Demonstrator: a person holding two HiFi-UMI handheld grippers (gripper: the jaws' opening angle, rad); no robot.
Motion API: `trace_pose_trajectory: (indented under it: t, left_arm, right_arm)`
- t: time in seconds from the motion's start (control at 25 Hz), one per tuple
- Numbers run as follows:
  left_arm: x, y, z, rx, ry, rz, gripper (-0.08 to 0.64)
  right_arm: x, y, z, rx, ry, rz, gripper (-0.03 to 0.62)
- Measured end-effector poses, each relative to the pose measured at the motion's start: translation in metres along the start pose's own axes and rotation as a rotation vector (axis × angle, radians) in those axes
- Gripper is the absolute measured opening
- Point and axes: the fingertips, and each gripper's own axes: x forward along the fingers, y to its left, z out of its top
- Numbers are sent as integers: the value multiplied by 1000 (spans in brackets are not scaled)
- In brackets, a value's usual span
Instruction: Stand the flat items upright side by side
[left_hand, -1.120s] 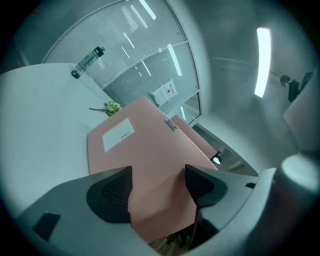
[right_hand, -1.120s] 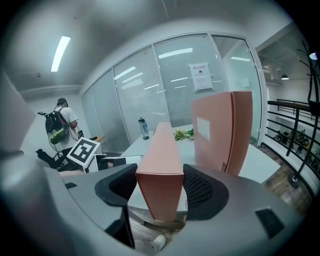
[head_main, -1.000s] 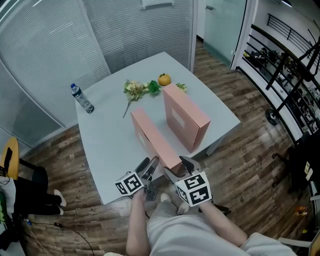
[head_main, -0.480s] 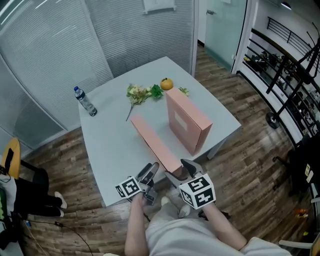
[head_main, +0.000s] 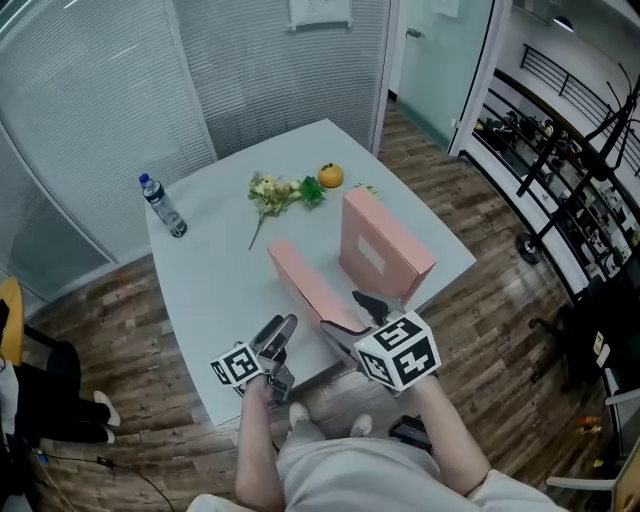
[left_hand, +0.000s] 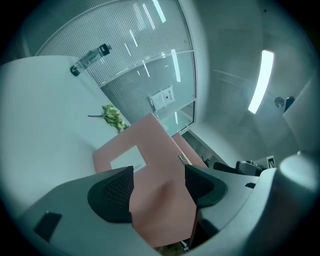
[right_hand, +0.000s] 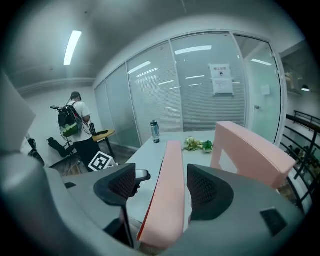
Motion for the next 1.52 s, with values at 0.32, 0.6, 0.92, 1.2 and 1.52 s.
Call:
trace_pose_trajectory:
  t: [0.32, 0.6, 0.92, 1.2, 1.52]
  left_arm:
    - [21, 20, 2, -2, 130, -101, 330]
    - [40, 15, -4, -32, 210, -277, 328]
    - [42, 19, -3, -21, 234, -357, 305]
    - [42, 21, -3, -40, 190, -345, 305]
    - [34, 13, -10, -22, 218, -351, 305]
  right_arm:
    - [119, -11, 14, -59, 286, -9, 341]
    - [171, -26, 2, -59, 434, -58, 345]
    - [179, -31, -5, -47, 486, -77, 336]
    - [176, -28, -4, -72, 469, -130, 334]
    - [166, -20, -6, -94, 440, -130, 328]
